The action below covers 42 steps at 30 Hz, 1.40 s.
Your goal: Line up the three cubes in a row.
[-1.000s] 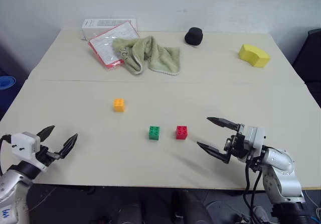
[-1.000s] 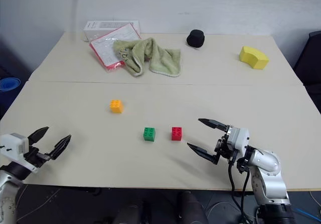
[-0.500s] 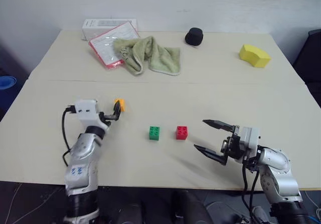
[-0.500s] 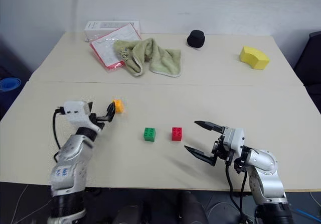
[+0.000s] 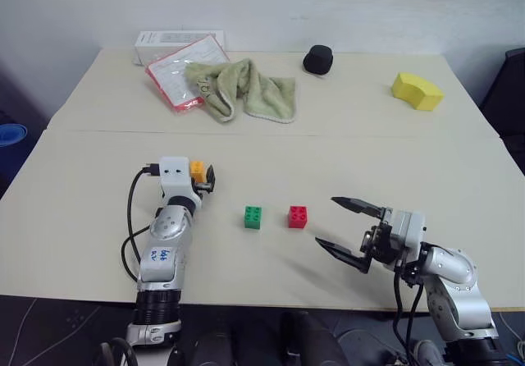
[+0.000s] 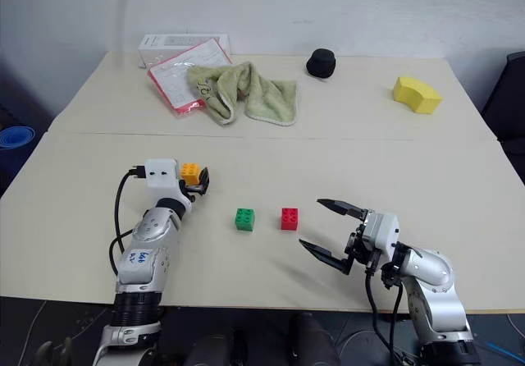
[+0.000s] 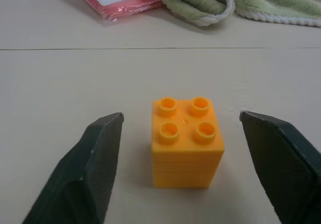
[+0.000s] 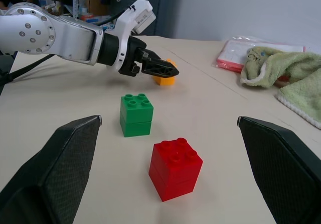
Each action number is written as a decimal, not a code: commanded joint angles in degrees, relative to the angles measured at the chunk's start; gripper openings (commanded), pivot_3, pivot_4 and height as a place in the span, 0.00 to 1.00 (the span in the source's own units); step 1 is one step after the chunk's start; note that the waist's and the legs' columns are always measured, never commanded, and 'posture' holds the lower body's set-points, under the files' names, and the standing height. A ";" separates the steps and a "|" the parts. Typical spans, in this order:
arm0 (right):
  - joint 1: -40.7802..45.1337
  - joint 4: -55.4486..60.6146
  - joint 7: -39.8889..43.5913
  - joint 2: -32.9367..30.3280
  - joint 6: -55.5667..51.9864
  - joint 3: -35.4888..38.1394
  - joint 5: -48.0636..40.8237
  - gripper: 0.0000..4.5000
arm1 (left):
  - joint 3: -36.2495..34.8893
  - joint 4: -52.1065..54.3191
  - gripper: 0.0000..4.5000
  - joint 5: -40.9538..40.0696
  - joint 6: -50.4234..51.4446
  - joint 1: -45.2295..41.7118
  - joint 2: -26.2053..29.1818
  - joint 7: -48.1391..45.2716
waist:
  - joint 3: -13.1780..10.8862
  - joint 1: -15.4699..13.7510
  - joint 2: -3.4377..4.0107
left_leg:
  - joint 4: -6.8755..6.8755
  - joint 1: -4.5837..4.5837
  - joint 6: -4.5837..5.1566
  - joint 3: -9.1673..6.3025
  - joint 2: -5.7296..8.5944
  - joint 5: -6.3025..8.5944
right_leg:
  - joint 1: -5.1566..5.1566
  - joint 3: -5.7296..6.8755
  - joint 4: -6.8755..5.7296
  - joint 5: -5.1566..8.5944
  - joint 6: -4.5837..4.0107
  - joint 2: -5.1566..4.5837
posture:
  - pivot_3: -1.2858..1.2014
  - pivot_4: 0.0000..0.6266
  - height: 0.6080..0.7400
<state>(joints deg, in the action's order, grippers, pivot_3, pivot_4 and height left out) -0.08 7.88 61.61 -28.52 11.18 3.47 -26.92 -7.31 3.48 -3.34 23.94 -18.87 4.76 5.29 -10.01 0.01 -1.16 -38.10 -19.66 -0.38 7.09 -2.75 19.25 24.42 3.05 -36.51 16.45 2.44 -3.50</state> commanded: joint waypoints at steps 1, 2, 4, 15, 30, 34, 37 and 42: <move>-0.25 2.26 -0.74 -0.47 0.50 0.91 -0.26 1.00 | 0.85 0.78 0.60 0.60 -0.13 -0.53 0.06 -0.35 | 0.00 0.04 0.00 | 0.00 0.00 0.00 0.00 0.00 0.00 | 0.00 0.00 0.00 0.00 0.00 0.00 | 0.52 0.24 1.00; -0.17 2.18 -0.81 -0.45 0.55 0.90 -0.20 1.00 | 0.86 0.84 0.54 0.58 -0.36 -0.37 0.17 -0.45 | 0.00 0.06 0.00 | 0.00 0.00 0.00 0.01 0.01 0.00 | 0.00 0.00 0.00 0.00 0.00 0.00 | 0.52 0.24 1.00; 0.10 1.89 -0.97 -0.33 0.65 0.92 -0.13 1.00 | 0.49 0.61 0.41 -0.15 -1.65 -0.06 0.26 -1.19 | 0.00 0.05 0.00 | 0.00 0.01 0.00 0.01 0.00 0.00 | 0.00 -0.01 0.00 0.00 0.00 0.00 | 0.52 0.24 1.00; 1.18 0.17 -1.23 -0.96 0.75 2.69 -0.47 1.00 | -3.11 -6.50 0.33 -19.36 -11.37 -2.41 19.64 -45.22 | 0.00 0.17 0.00 | 0.01 -0.02 -0.08 0.02 -0.04 -0.04 | 0.06 0.03 -0.03 0.02 -0.03 0.05 | 0.52 0.24 1.00; 1.76 0.79 -0.29 -2.85 -1.26 3.26 -0.82 1.00 | 15.72 -45.16 0.33 -12.17 -40.28 -22.04 37.10 -97.79 | -0.01 0.12 0.03 | -0.17 -0.46 0.07 -0.04 -0.01 -0.05 | 0.33 0.14 0.04 0.03 -0.06 0.02 | 0.52 0.24 1.00; 0.07 2.30 -0.52 -3.67 -1.80 4.10 -1.17 1.00 | 18.62 -49.43 0.33 -12.76 -43.44 -24.08 37.07 -97.79 | -0.01 0.13 0.03 | -0.25 -0.48 0.15 -0.05 0.03 -0.04 | 0.32 0.16 0.02 0.01 -0.01 -0.01 | 0.52 0.24 1.00; -0.69 2.77 -0.43 -4.58 -2.19 4.98 -1.50 1.00 | 21.78 -51.59 0.33 -13.07 -46.52 -24.62 38.77 -97.79 | -0.01 0.25 0.03 | -0.23 -0.45 0.16 -0.06 0.02 -0.04 | 0.31 0.15 0.01 0.00 0.00 0.00 | 0.52 0.24 1.00; -0.98 2.07 -0.25 -5.19 -2.19 5.95 -1.55 1.00 | 24.31 -53.58 0.33 -13.70 -46.51 -26.46 39.19 -97.79 | -0.01 0.26 0.03 | -0.23 -0.41 0.16 -0.06 0.02 -0.05 | 0.28 0.16 -0.02 0.00 0.00 0.01 | 0.52 0.24 1.00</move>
<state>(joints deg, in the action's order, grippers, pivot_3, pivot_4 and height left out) -0.82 8.60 61.37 -33.17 8.68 7.79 -27.21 15.41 -48.84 -17.47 -23.04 -44.95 42.48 -86.10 -10.02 0.26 -1.13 -38.33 -20.06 -0.22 7.02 -2.74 19.21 24.70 3.20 -36.53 16.45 2.44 -3.48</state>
